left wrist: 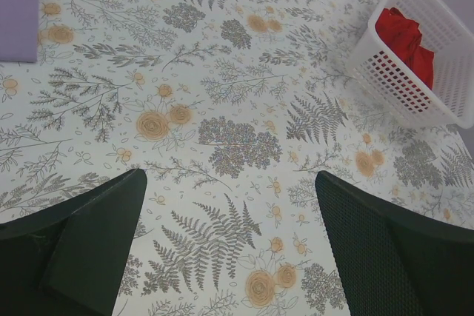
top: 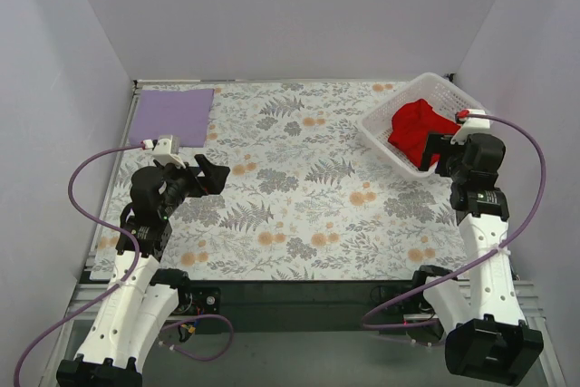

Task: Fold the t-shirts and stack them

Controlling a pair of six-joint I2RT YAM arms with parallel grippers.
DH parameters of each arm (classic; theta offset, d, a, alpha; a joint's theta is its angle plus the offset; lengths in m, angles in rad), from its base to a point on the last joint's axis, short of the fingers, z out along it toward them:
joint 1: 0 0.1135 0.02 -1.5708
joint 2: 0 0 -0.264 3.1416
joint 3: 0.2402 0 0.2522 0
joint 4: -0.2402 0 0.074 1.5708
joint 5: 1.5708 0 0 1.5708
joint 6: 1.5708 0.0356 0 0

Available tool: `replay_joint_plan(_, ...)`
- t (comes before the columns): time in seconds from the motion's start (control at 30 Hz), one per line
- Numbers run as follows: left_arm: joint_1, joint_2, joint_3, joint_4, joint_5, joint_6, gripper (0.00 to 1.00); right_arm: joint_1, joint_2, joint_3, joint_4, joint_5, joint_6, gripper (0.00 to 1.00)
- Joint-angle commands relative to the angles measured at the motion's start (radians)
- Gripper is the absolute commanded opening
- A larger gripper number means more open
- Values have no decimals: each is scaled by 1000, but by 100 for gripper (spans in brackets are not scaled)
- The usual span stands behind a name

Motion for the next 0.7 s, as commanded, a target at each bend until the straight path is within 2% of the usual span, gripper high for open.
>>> replay_joint_plan(0.0, -3, -8, 6, 17, 13, 17, 98, -4, 24, 72, 50, -119, -124, 99)
replay_joint_plan(0.07, -4, -5, 5, 22, 20, 18, 98, -2, 41, 78, 26, -352, -330, 98)
replay_joint_plan(0.1, -4, -1, 6, 23, 22, 20, 98, -4, 64, 113, -84, -545, -557, 98)
replay_joint_plan(0.13, -4, 0, 5, 25, 22, 17, 98, -2, 77, 132, -111, -567, -566, 98)
replay_joint_plan(0.27, -4, 8, 8, 34, 31, 20, 98, -13, 183, 201, -107, -533, -454, 98)
replay_joint_plan(0.47, -4, 6, 5, 37, 33, 20, 98, -100, 470, 365, -91, -593, -267, 98)
replay_joint_plan(0.67, -6, 0, 3, 42, 39, 20, 98, -102, 670, 525, -94, -463, -197, 95)
